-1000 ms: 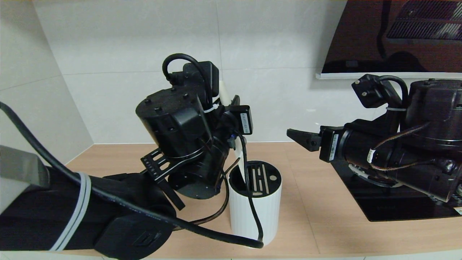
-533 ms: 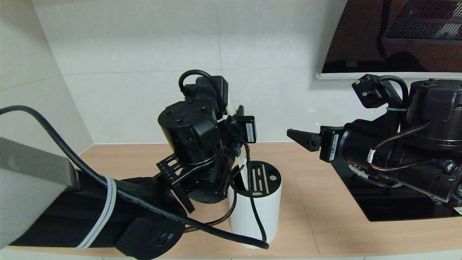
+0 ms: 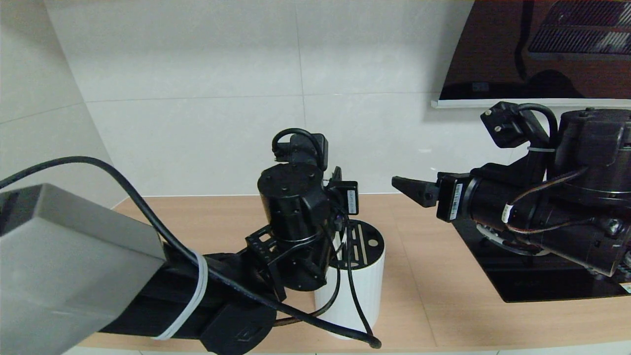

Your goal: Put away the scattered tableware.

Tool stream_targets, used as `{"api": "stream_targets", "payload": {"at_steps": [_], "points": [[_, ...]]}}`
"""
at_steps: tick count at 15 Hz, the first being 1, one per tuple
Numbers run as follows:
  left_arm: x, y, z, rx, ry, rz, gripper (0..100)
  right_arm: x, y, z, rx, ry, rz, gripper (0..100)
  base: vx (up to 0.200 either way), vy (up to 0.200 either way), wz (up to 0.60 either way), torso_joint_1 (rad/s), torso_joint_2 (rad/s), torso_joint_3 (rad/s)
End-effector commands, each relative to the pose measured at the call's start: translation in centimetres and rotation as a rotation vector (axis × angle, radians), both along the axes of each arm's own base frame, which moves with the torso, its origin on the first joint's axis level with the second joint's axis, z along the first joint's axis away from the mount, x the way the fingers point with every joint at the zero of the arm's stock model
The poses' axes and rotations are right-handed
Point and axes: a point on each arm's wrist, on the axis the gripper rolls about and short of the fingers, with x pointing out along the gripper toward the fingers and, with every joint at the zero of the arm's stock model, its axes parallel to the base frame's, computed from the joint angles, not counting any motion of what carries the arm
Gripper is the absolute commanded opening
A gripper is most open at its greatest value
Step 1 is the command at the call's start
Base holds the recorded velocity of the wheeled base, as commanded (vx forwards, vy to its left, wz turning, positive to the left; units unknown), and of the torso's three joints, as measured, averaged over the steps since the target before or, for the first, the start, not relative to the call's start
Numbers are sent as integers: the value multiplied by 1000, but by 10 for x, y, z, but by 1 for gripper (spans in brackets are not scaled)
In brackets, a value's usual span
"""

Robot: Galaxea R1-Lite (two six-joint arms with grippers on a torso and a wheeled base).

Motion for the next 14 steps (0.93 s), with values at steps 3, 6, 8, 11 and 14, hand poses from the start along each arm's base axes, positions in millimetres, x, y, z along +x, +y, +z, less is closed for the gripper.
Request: {"api": "stream_targets", "payload": {"at_steps": [3,6,8,11,14], "points": [[4,-9,-24,39,43,-8,0,1,1,-1,-2,2,0,100,0,0,0,0,0,0],[6,-12,-43,79,79,-10,0,1,1,-1,-3,3,0,100,0,0,0,0,0,0],[4,-12,-50,98,95,-14,0,1,1,-1,-2,2,0,100,0,0,0,0,0,0],[4,-15,-57,113,109,-17,0,1,1,-1,-3,3,0,100,0,0,0,0,0,0],[4,-15,-61,122,117,-17,0,1,1,-1,-2,2,0,100,0,0,0,0,0,0]]}}
